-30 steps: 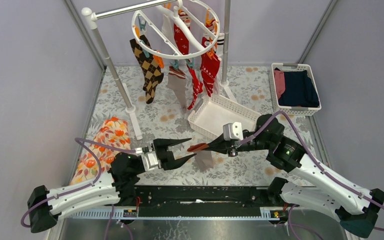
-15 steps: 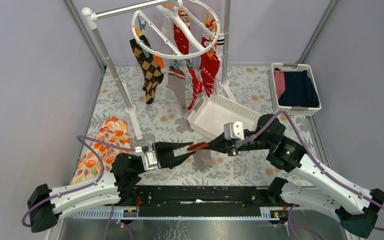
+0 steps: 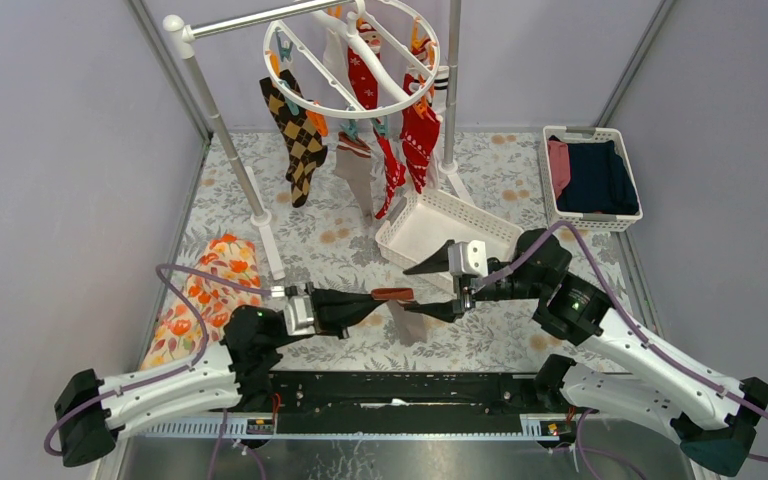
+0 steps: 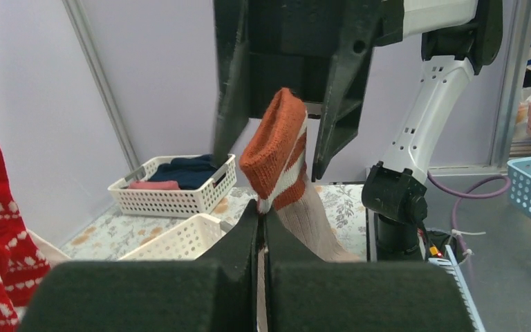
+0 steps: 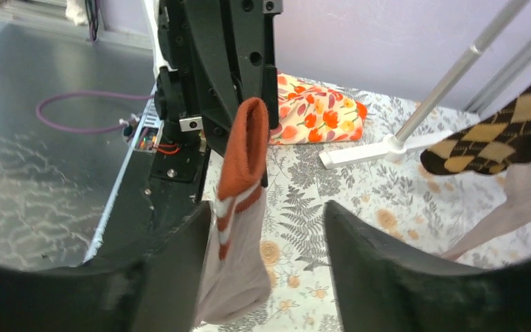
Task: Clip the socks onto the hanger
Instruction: Pick up the sock from the bin, then rotate the hanger at the clothesline.
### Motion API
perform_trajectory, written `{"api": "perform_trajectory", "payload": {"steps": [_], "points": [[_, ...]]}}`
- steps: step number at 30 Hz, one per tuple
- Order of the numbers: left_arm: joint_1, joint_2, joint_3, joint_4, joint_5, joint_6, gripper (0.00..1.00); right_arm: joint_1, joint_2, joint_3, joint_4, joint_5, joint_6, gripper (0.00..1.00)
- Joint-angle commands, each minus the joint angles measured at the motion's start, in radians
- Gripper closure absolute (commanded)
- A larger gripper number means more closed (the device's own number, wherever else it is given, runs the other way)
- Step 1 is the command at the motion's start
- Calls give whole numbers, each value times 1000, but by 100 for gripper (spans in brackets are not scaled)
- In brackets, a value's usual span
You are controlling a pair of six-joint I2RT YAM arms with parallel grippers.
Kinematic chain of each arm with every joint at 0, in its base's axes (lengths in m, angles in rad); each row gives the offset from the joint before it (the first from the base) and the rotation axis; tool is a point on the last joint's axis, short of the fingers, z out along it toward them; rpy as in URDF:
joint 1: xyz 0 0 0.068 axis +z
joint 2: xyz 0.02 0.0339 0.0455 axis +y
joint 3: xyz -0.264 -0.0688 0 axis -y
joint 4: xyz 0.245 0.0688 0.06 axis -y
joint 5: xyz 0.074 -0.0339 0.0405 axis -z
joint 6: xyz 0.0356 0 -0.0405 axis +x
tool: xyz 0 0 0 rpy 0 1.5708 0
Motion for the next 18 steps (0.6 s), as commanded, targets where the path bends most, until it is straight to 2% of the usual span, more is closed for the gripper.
{"api": "perform_trajectory", "payload": {"steps": [1,4,10,14,18], "points": [[10,-99,31,-179,-94,-81,100,7,-45,0,49,154,24,24],[10,-180,94,-438,-226,-135,100,7,-70,24,54,302,13,13],[10,-262,238,-836,-523,-190,100,7,62,84,182,399,30,13],[11,-269,297,-946,-692,-198,100,7,195,157,309,462,40,13],[10,-289,279,-925,-811,-194,100,7,308,220,454,496,43,14]]}}
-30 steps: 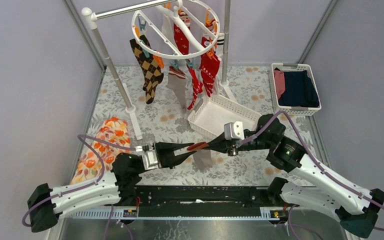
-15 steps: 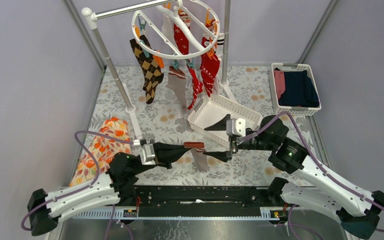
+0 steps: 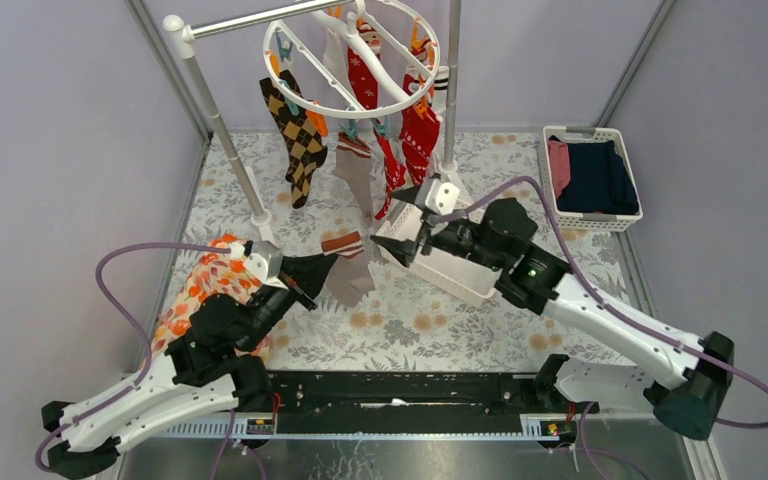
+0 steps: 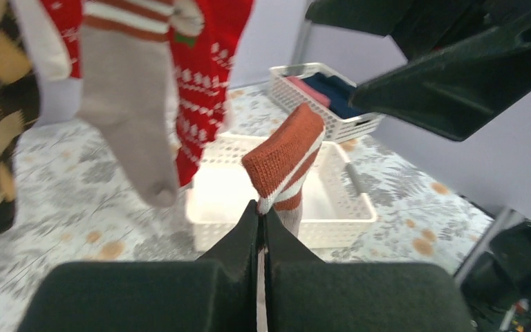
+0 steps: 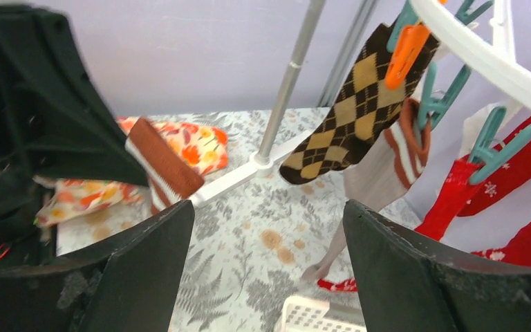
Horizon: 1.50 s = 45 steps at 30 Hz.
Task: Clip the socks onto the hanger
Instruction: Rotate the hanger at the clothesline.
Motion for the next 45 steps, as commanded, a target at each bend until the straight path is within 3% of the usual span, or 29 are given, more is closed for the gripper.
{"api": "perform_trajectory", "payload": {"steps": [1,5,8,13,20,26,32,35,41,45], "points": [[6,-27,-12,-67,-218,-12,100,6,98,104,236,83,18,15],[7,-27,-50,33,-263,10,100,12,213,186,319,179,24,17],[6,-10,-64,74,-272,18,100,12,282,264,350,267,60,25],[6,-10,-85,95,-240,6,100,12,313,249,439,319,133,25],[7,-10,-72,78,-195,-9,100,12,369,380,308,263,193,23],[8,-44,-59,29,-190,-40,100,11,384,395,380,255,440,22],[7,-102,-62,-16,-203,-82,100,7,378,409,333,644,773,26],[7,-117,-62,-20,-209,-86,100,-15,373,426,270,749,958,26],[7,-96,-53,-19,-204,-86,100,-85,382,390,251,679,1292,34],[7,-92,-51,-19,-202,-91,100,-90,431,431,219,609,1421,35]]}}
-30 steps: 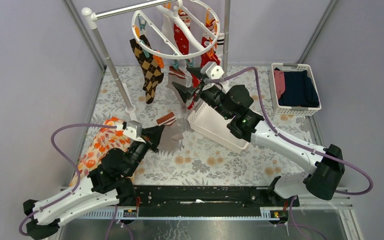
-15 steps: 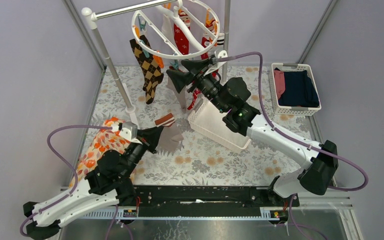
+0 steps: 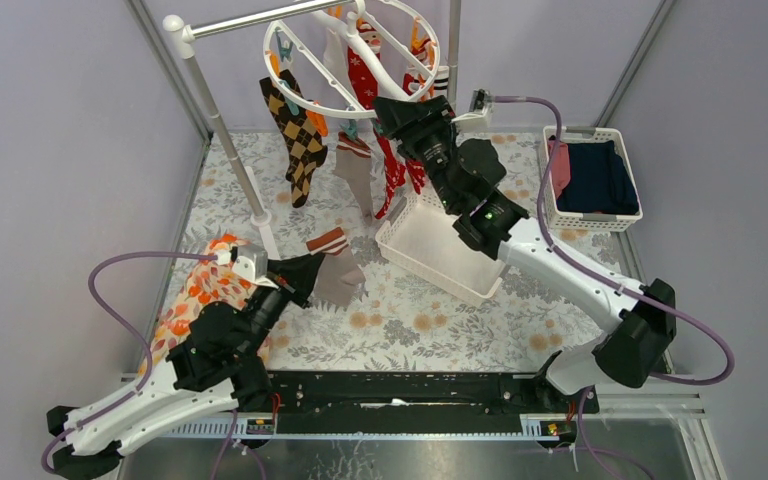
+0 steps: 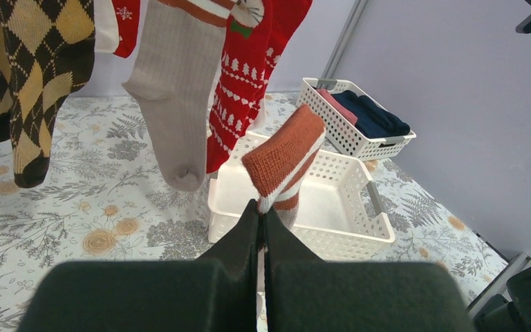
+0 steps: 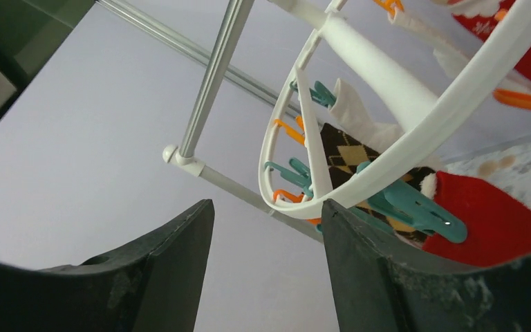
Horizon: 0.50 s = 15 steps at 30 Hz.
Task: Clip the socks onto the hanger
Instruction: Rotate the hanger at the clothesline.
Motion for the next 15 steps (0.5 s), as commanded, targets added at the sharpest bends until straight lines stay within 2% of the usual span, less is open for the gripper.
{"api": "perform_trajectory", "payload": {"steps": [1,9,15], "points": [[7,0,28,-8,-7,-13,100,-4,52,63,-23,-51,258,35],[7,-16,23,-14,-8,-26,100,-4,117,96,-56,-85,399,36],[6,-7,25,-4,-8,-24,100,-4,128,86,-28,-43,418,38]]}}
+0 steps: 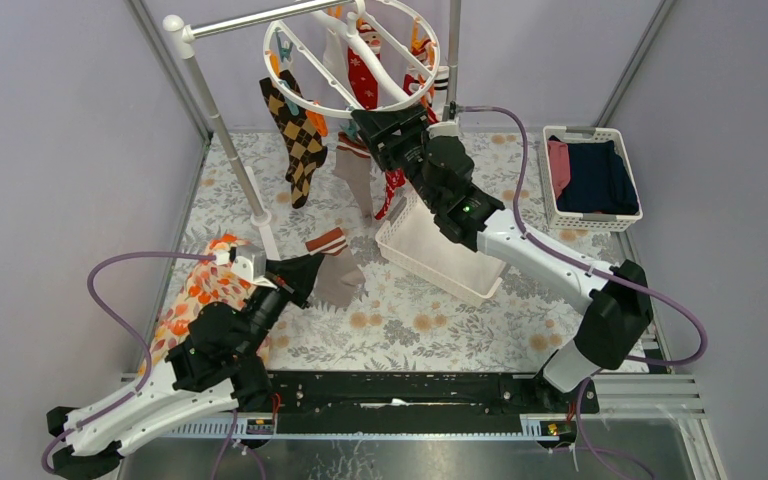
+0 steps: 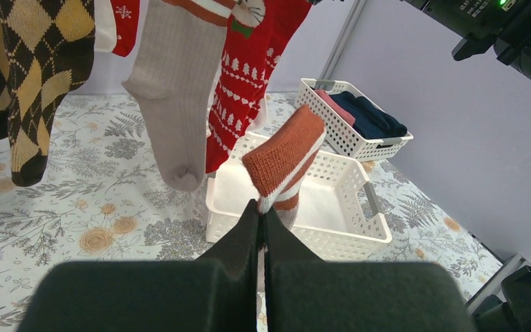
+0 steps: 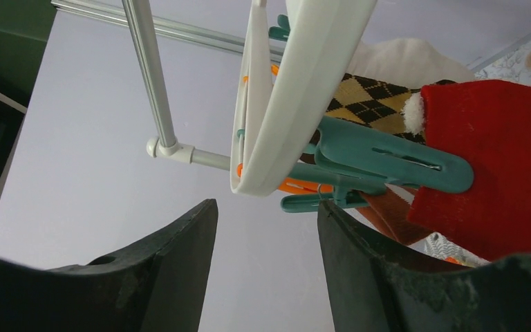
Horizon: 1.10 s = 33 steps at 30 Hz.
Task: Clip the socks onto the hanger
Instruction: Rotate the hanger at the clothesline.
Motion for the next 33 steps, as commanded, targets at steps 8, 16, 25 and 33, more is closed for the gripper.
{"api": "perform_trajectory", "payload": {"steps": [8,16,25,33], "points": [[7,8,32,2,-3,-19,100,-7,30,57,92,73,86,49],[6,5,32,-2,-4,-25,100,-39,-8,0,139,96,109,61],[7,40,38,19,10,-27,100,-100,-78,-77,160,82,137,71],[6,58,40,32,15,-31,100,-184,-125,-140,171,41,188,71]]}}
